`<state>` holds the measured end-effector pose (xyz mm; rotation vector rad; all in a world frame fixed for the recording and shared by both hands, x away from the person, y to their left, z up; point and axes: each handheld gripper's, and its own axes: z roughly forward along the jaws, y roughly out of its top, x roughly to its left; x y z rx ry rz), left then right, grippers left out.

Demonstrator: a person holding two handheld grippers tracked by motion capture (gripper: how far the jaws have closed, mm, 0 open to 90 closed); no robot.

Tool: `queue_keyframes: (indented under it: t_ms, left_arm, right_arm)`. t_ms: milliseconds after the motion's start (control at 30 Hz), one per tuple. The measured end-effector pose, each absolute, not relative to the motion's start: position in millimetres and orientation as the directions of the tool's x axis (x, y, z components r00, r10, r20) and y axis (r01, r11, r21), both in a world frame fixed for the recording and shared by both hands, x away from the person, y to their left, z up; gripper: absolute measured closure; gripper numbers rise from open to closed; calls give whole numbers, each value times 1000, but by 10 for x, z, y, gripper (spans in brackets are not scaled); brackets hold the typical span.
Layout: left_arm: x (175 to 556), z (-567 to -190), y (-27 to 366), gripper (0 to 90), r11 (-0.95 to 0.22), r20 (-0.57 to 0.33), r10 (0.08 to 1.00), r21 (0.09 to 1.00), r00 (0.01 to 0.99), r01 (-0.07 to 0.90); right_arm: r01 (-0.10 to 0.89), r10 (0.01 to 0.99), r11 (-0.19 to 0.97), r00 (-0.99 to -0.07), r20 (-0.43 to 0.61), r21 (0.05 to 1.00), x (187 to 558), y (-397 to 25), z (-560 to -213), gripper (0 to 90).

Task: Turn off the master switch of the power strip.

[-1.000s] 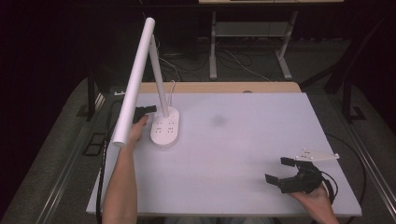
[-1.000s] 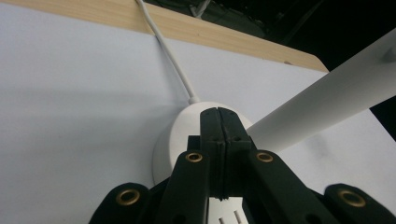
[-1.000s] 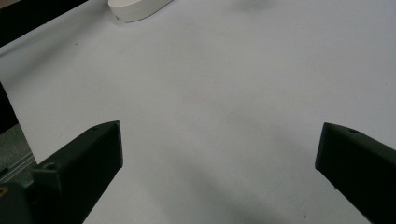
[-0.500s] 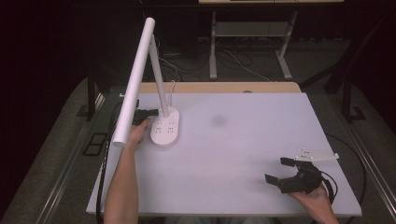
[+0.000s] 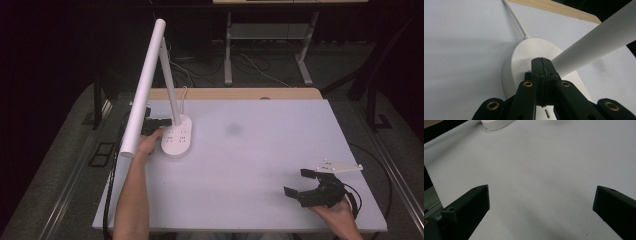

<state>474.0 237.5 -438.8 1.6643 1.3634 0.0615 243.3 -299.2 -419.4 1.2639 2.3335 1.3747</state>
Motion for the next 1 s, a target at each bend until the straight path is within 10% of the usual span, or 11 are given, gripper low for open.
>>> queue_keyframes:
  t_ms: [1000]
  left_arm:
    - [4700,-4415,2354,900,78,-479,795,690,373,720]
  right_arm:
    - [574,719,234,-645,258,785,2405,-2969,-4199,0]
